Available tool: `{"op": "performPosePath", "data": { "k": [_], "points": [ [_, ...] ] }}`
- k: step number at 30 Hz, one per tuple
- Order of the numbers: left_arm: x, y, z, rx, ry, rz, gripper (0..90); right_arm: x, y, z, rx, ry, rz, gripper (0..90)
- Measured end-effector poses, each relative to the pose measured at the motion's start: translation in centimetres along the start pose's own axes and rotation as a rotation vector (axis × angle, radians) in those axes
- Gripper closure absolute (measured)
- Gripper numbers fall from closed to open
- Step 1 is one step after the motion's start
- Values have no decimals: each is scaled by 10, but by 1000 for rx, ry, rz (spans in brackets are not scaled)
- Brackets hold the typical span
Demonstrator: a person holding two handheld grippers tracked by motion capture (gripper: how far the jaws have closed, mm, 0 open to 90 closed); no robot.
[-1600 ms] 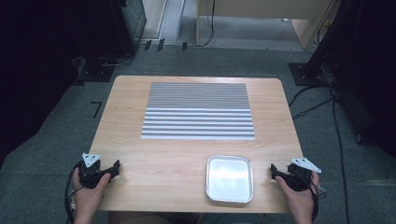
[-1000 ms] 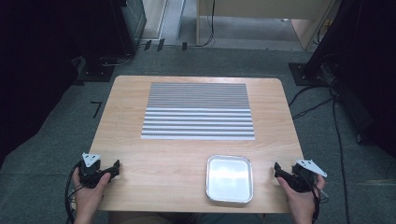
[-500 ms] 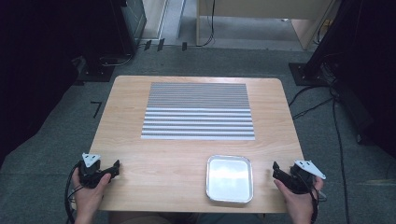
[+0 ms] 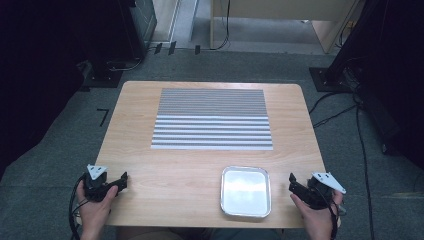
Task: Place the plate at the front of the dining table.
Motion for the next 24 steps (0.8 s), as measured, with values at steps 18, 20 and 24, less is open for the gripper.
{"op": "performPosePath", "data": {
  "k": [18, 20, 24],
  "points": [
    [-7, 11, -24, -18, -33, -23, 170, 1, 2, 7, 12, 21, -4, 214],
    [-8, 12, -28, -11, -35, -25, 170, 1, 2, 7, 11, 22, -3, 216],
    [-11, 18, -44, 17, -47, -40, 170, 2, 2, 11, 7, 25, -2, 225]
  ]
}}
Point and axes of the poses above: each handheld gripper's, and its own axes: y roughly backward along the jaws, x roughly out of its underside, z roughly to its left, the point moved 10 cm from there along -y, roughly forward along the jaws, and after that the axes turned 9 degrees about -x, right-handed, at the moved point
